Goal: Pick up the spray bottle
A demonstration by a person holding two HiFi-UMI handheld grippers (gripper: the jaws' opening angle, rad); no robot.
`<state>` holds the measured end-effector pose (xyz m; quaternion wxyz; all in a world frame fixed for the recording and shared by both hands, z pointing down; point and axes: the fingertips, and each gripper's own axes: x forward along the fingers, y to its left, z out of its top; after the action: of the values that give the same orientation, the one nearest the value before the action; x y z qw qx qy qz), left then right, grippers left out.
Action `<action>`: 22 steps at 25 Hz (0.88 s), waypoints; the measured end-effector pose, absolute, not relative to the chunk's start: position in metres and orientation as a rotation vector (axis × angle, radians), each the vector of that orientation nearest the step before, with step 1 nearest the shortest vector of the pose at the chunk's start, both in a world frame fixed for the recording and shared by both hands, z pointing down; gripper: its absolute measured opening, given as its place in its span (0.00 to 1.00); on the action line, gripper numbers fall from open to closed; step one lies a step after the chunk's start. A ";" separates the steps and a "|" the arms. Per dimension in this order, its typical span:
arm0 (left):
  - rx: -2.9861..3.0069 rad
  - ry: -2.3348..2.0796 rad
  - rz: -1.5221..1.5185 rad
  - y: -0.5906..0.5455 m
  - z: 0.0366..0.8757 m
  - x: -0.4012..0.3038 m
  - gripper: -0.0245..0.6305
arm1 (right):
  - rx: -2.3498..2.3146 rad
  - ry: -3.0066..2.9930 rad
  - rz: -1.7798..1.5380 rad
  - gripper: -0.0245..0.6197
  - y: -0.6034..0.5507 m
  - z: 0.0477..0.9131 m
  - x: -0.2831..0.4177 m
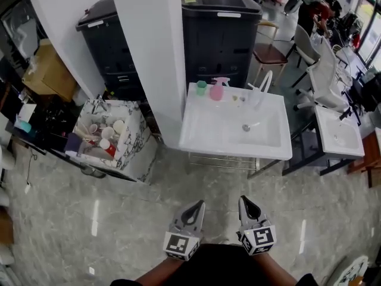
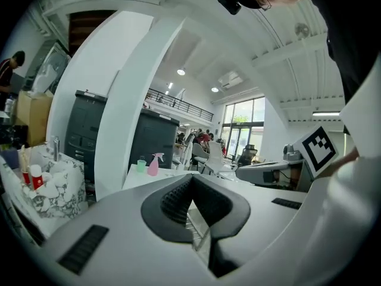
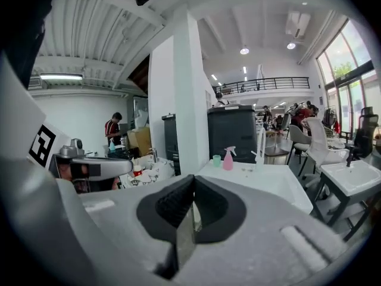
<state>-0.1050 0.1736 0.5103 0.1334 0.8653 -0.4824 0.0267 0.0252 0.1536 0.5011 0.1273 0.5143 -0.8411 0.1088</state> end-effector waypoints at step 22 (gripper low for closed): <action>2.562 -1.196 0.052 0.078 0.525 -0.174 0.06 | 1.706 -2.276 0.407 0.04 0.070 0.510 -0.024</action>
<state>-0.1736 0.0775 0.5246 0.1560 0.8949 -0.4178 0.0180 -0.0241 0.0703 0.5101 0.1338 0.5885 -0.7849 0.1403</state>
